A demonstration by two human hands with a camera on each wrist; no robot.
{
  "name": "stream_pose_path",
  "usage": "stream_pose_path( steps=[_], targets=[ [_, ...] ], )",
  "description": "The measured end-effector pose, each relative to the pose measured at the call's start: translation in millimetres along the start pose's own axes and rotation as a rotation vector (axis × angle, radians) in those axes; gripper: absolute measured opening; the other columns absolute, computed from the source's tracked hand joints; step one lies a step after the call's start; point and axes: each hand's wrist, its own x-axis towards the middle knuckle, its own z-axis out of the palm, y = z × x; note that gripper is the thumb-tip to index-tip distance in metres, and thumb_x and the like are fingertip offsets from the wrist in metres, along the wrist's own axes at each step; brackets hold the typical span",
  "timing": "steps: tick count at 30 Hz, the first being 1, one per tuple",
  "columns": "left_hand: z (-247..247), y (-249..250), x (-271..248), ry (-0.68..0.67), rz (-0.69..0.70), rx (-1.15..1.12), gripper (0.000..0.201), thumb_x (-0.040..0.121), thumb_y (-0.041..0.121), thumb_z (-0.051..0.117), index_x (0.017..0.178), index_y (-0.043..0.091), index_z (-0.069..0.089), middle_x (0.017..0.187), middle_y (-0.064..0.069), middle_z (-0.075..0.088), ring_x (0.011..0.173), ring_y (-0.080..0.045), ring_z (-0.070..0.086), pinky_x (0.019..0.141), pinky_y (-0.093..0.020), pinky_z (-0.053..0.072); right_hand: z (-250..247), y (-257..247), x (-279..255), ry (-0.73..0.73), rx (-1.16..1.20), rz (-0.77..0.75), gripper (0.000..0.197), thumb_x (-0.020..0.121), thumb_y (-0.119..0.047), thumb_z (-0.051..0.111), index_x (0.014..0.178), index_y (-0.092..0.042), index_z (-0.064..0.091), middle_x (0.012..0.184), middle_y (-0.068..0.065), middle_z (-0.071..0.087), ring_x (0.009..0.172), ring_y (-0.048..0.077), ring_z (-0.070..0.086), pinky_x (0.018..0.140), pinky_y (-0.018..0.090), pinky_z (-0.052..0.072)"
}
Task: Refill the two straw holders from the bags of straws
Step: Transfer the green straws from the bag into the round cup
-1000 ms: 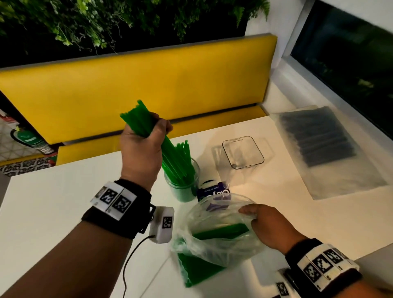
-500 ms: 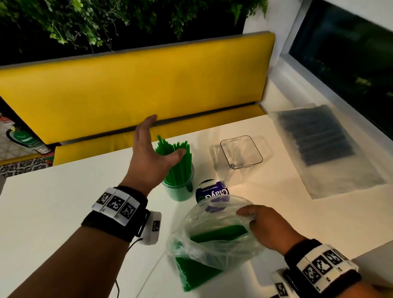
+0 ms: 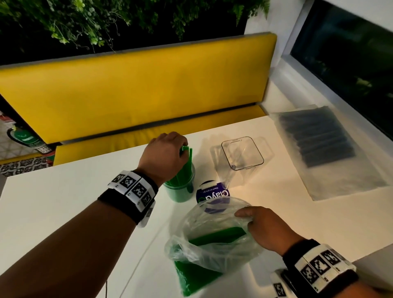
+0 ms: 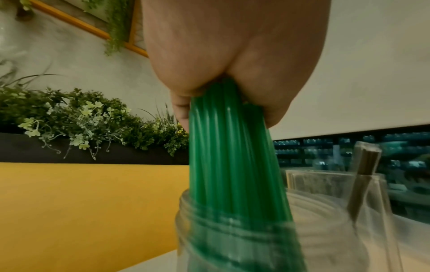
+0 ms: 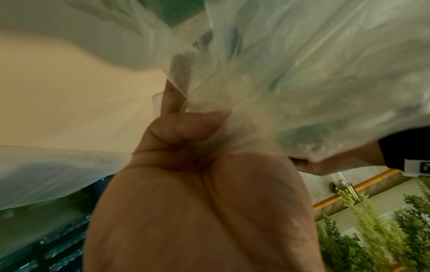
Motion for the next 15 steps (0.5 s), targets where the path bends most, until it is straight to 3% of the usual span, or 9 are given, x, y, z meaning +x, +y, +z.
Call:
stream_pose_path(
  steps=[3, 6, 9, 11, 13, 15],
  targets=[
    [-7, 1, 0, 0.079, -0.033, -0.021, 0.029, 0.086, 0.030, 0.059, 0.114, 0.020, 0.064, 0.114, -0.004, 0.066, 0.102, -0.032, 0.061, 0.088, -0.045, 0.048, 1, 2, 1, -0.004, 0.000, -0.008, 0.055, 0.082, 0.004, 0.047, 0.113, -0.036, 0.068, 0.127, -0.012, 0.061, 0.116, 0.009, 0.057, 0.091, 0.010, 0.034],
    [-2, 6, -3, -0.062, 0.052, 0.082, 0.038, 0.092, 0.047, 0.047, 0.122, 0.030, 0.065, 0.127, 0.002, 0.062, 0.110, -0.028, 0.060, 0.093, -0.047, 0.047, 1, 1, 1, -0.003, 0.006, -0.012, 0.055, 0.081, 0.004, 0.046, 0.112, -0.036, 0.069, 0.129, -0.011, 0.061, 0.117, 0.009, 0.057, 0.093, 0.010, 0.035],
    [6, -4, -1, -0.143, 0.003, 0.106, 0.025, 0.095, 0.034, 0.052, 0.113, 0.027, 0.069, 0.124, 0.000, 0.061, 0.104, -0.030, 0.063, 0.086, -0.042, 0.049, 0, -1, 1, -0.001, 0.007, -0.021, 0.055, 0.081, 0.005, 0.046, 0.111, -0.035, 0.069, 0.128, -0.010, 0.062, 0.116, 0.010, 0.058, 0.092, 0.010, 0.035],
    [1, -3, -4, -0.103, -0.080, 0.159, 0.031, 0.091, 0.031, 0.058, 0.122, 0.029, 0.062, 0.134, -0.006, 0.055, 0.118, -0.035, 0.057, 0.095, -0.052, 0.045, -1, -1, 1, -0.005, 0.007, -0.010, 0.053, 0.082, 0.003, 0.046, 0.112, -0.035, 0.069, 0.127, -0.009, 0.063, 0.114, 0.011, 0.059, 0.092, 0.012, 0.037],
    [-12, 18, -13, 0.039, -0.071, 0.153, 0.039, 0.088, 0.034, 0.061, 0.126, 0.027, 0.058, 0.140, -0.013, 0.050, 0.127, -0.038, 0.049, 0.100, -0.061, 0.041, -2, -1, 1, -0.013, 0.007, 0.005, 0.049, 0.083, -0.001, 0.049, 0.112, -0.035, 0.069, 0.127, -0.010, 0.062, 0.113, 0.011, 0.059, 0.094, 0.014, 0.038],
    [-17, 53, -30, 0.132, 0.097, -0.089, 0.025, 0.091, 0.029, 0.055, 0.112, 0.019, 0.063, 0.122, -0.013, 0.060, 0.110, -0.035, 0.057, 0.088, -0.053, 0.050, -2, -3, 2, -0.013, 0.008, 0.004, 0.039, 0.085, -0.013, 0.056, 0.114, -0.034, 0.069, 0.126, -0.013, 0.063, 0.114, 0.009, 0.059, 0.097, 0.017, 0.040]
  ],
)
